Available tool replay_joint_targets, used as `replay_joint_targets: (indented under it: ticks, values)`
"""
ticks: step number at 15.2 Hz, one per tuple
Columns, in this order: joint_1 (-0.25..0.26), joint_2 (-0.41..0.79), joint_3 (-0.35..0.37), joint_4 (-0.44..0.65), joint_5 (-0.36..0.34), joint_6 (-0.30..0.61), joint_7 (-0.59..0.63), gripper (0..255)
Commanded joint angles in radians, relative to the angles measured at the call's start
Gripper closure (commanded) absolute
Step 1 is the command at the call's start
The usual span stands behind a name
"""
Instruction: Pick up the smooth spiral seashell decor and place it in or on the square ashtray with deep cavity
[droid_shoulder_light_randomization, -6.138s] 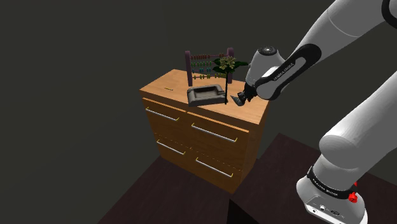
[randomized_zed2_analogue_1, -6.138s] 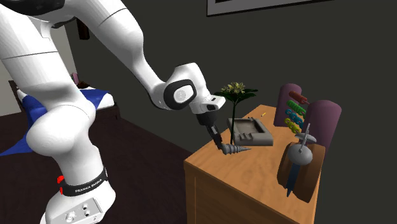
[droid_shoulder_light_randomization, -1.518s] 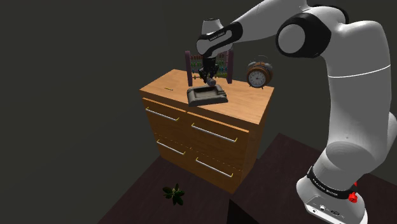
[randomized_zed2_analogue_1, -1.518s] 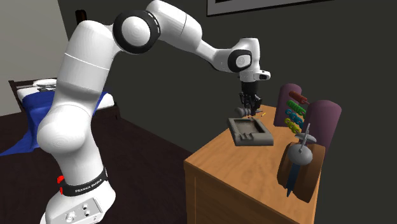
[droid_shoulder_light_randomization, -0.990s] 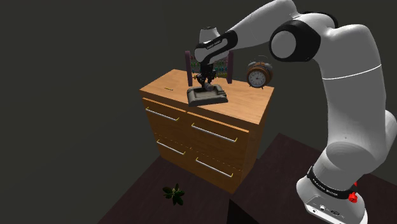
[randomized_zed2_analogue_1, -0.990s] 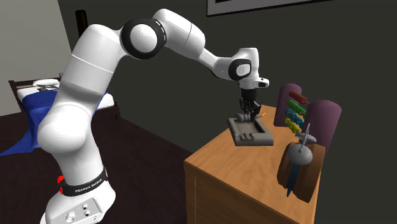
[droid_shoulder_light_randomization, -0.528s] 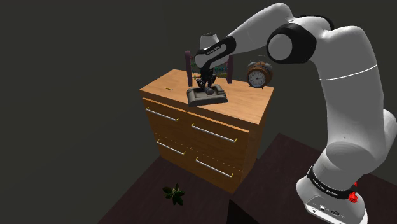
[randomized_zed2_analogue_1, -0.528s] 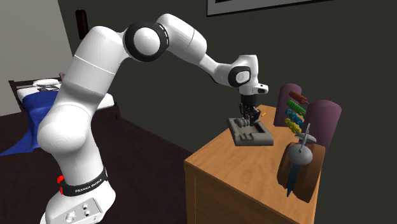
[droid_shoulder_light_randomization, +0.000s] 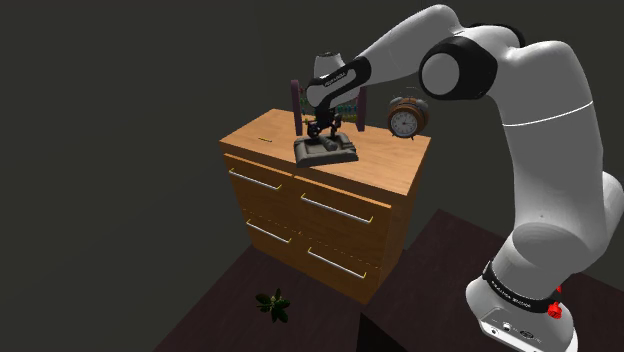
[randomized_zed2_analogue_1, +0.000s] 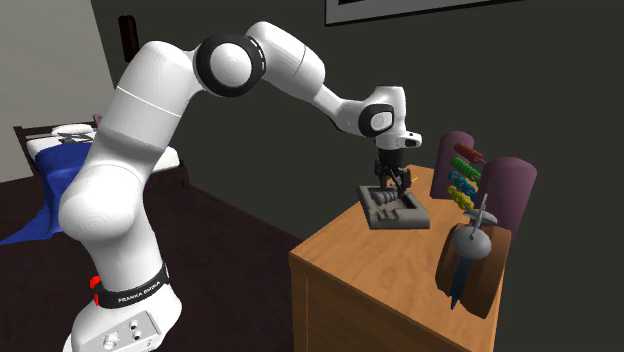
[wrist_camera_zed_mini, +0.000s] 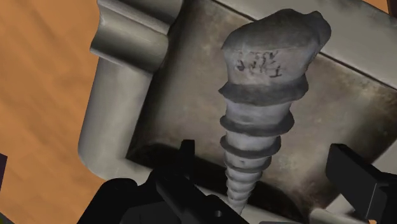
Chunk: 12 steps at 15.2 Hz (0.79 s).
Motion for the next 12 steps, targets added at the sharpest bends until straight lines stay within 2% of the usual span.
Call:
replay_joint_targets:
  ticks: [1, 3, 7, 12]
  values:
    - [0.0, 0.0, 0.0, 0.0, 0.0, 0.0, 0.0, 0]
    - [0.0, 0.0, 0.0, 0.0, 0.0, 0.0, 0.0, 0]
    - [0.004, -0.075, -0.002, 0.011, -0.004, -0.086, 0.002, 0]
    - [0.004, -0.075, -0.002, 0.011, -0.004, -0.086, 0.002, 0]
